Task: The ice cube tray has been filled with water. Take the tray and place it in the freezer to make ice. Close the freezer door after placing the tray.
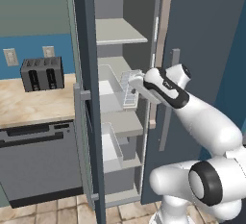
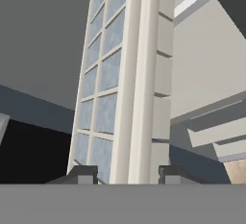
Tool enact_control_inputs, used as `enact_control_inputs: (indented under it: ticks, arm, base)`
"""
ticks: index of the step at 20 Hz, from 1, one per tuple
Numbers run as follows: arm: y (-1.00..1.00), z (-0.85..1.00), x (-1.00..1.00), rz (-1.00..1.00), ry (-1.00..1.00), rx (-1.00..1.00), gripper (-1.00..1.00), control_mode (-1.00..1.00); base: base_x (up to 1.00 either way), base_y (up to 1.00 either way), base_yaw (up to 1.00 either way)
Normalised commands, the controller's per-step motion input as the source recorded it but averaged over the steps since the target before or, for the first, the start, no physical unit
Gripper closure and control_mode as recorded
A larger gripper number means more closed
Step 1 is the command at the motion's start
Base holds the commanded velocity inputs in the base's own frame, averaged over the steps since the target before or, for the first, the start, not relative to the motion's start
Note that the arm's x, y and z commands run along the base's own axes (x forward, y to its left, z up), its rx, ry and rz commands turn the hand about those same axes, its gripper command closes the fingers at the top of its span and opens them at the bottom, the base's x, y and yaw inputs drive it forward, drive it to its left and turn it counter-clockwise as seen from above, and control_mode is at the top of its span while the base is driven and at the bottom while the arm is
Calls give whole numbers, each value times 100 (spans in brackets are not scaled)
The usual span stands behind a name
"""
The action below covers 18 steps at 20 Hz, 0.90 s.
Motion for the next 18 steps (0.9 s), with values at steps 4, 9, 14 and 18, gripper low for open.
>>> enact_control_inputs:
  ticks: [4,9,14,18]
  arm:
    - [8,5,14,-7,0,0,100,-100]
    - [4,7,20,-8,0,0,100,-100]
    - [4,8,24,-9,0,0,100,-100]
    - [0,8,21,-7,0,0,100,-100]
  base:
    - [0,0,0]
    - [0,0,0]
    - [0,0,0]
    - [0,0,0]
